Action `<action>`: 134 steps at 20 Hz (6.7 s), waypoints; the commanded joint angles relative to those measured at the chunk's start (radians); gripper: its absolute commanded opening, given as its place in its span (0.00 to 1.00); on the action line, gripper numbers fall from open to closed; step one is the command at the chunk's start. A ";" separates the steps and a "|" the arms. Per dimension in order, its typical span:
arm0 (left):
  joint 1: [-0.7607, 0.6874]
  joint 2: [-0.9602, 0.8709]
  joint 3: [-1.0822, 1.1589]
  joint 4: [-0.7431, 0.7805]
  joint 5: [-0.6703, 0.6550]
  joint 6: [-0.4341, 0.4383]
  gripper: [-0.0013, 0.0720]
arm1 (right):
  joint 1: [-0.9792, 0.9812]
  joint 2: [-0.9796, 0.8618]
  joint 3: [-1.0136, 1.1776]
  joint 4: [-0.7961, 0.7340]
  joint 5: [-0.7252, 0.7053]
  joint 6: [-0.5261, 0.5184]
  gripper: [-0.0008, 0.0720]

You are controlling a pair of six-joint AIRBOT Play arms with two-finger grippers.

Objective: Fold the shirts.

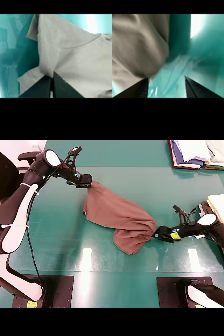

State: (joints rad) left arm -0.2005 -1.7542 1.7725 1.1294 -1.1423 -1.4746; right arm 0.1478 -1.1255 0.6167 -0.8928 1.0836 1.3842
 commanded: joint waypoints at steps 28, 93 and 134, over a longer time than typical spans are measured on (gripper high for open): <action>0.001 0.814 0.285 0.022 0.105 0.122 0.05 | 0.099 0.333 0.897 -0.315 0.198 0.039 0.03; 0.038 0.587 -0.931 -0.270 0.213 0.097 0.05 | -0.507 -0.268 0.263 -0.010 0.129 -0.107 0.70; 0.041 0.597 -0.084 0.327 -0.108 -0.124 0.05 | -0.308 -0.164 1.263 -0.287 0.529 0.090 0.03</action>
State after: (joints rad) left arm -0.1604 -1.0237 1.8069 1.4620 -1.2343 -1.5929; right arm -0.2184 -1.1641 1.9759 -1.1110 1.5421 1.4578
